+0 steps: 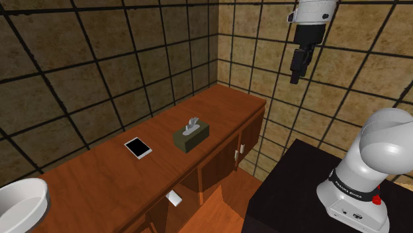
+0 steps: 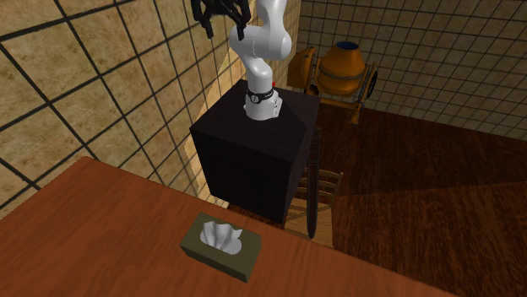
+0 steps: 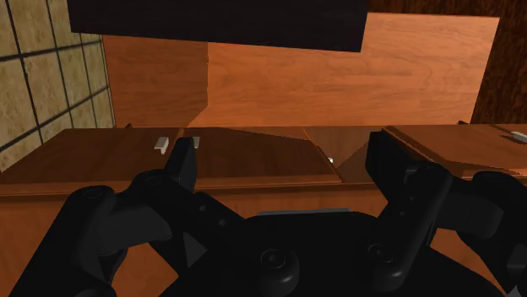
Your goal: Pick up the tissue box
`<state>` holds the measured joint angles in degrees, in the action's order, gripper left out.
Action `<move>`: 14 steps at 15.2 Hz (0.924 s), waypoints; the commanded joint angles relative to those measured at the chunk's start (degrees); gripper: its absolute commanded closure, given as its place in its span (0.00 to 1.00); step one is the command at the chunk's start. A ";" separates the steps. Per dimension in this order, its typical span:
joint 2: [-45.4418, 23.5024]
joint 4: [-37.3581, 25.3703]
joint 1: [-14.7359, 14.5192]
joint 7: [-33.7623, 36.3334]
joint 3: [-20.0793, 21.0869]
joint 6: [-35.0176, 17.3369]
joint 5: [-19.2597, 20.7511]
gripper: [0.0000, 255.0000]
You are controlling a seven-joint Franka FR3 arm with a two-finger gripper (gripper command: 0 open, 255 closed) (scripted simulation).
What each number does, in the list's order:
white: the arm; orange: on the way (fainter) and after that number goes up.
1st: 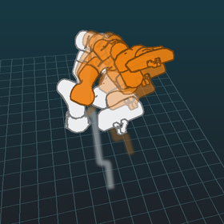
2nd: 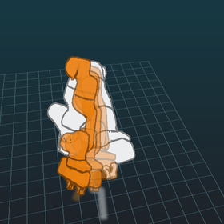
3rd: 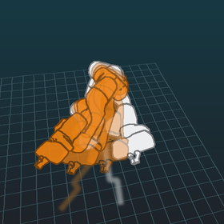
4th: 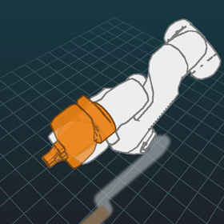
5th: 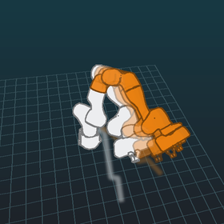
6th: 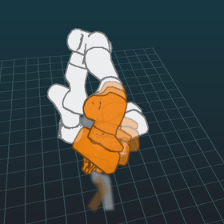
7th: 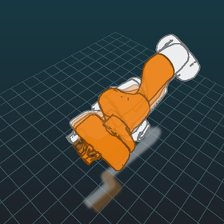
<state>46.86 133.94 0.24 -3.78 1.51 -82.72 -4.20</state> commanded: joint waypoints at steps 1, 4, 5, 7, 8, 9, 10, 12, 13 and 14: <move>0.00 0.00 0.00 0.00 0.00 0.00 0.00 0.00; -1.43 3.45 0.08 3.52 1.98 -6.57 -2.75 0.00; -2.10 4.43 0.09 4.64 2.67 -8.83 -3.64 0.00; -3.75 6.14 0.08 6.81 4.07 -13.41 -5.37 0.00; -4.72 6.87 0.06 7.86 4.77 -15.73 -6.21 0.00; -5.79 7.50 0.04 8.89 5.49 -18.08 -7.03 0.00; -6.97 8.04 0.03 9.90 6.21 -20.44 -7.83 0.00; -9.60 8.83 0.00 11.86 7.66 -25.20 -9.34 0.00; -11.05 9.08 0.00 12.82 8.38 -27.59 -10.05 0.00; -12.60 9.24 0.00 13.77 9.10 -29.98 -10.72 0.00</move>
<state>35.88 143.09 0.11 9.17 10.09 -110.14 -14.31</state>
